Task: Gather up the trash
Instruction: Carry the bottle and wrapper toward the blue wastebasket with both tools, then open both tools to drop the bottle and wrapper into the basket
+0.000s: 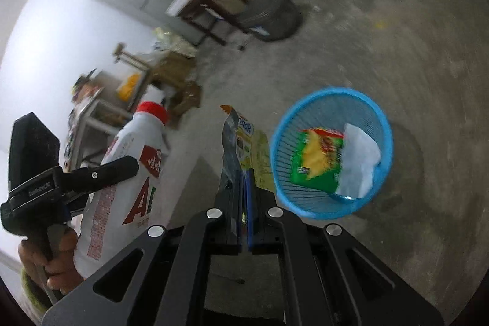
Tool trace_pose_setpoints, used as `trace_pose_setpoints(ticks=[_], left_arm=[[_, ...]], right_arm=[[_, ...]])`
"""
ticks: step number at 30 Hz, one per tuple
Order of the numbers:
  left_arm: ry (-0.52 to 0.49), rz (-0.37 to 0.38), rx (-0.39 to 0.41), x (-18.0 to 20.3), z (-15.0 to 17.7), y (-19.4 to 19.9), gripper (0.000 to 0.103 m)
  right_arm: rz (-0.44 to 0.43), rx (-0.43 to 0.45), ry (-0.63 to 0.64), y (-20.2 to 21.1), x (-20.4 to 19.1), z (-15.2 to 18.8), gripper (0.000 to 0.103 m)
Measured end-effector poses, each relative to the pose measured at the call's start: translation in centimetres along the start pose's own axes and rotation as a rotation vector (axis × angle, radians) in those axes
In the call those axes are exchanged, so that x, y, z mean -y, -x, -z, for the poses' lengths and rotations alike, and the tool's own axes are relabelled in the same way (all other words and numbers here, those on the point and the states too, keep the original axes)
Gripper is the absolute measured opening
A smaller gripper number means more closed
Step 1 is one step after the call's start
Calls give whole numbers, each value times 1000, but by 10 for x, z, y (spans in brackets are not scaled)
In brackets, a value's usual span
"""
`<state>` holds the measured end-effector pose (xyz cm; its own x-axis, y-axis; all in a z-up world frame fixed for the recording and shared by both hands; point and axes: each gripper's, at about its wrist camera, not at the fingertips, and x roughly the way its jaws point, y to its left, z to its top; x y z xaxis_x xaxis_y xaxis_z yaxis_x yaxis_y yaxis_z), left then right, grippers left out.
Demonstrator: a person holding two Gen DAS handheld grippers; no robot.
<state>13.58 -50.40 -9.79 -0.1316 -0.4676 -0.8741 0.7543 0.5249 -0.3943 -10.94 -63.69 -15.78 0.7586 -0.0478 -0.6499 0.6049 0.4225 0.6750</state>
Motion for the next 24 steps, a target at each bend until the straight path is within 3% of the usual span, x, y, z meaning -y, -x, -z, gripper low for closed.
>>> trace_pose_setpoints(ticks=[4, 5, 6, 10, 11, 14, 18, 24], left_arm=[[33, 38, -31, 18, -15, -53, 59], [48, 44, -40, 19, -19, -67, 74], [62, 39, -31, 20, -22, -73, 81], [80, 18, 0, 29, -21, -86, 83], [80, 22, -2, 31, -22, -85, 83], [62, 34, 32, 27, -23, -62, 83], [58, 59, 100, 11, -14, -1, 83], [28, 73, 245, -27, 31, 132, 83]], right_arm=[[27, -2, -83, -30, 35, -7, 4], [44, -6, -106, -40, 45, -10, 6], [64, -2, -122, -49, 55, -13, 6], [150, -41, -149, -74, 90, -16, 27], [180, -47, -149, -77, 95, -16, 29], [223, -48, -124, -79, 99, -12, 32], [226, -34, -80, -68, 86, -7, 39], [166, 9, 41, -24, 30, -5, 52]])
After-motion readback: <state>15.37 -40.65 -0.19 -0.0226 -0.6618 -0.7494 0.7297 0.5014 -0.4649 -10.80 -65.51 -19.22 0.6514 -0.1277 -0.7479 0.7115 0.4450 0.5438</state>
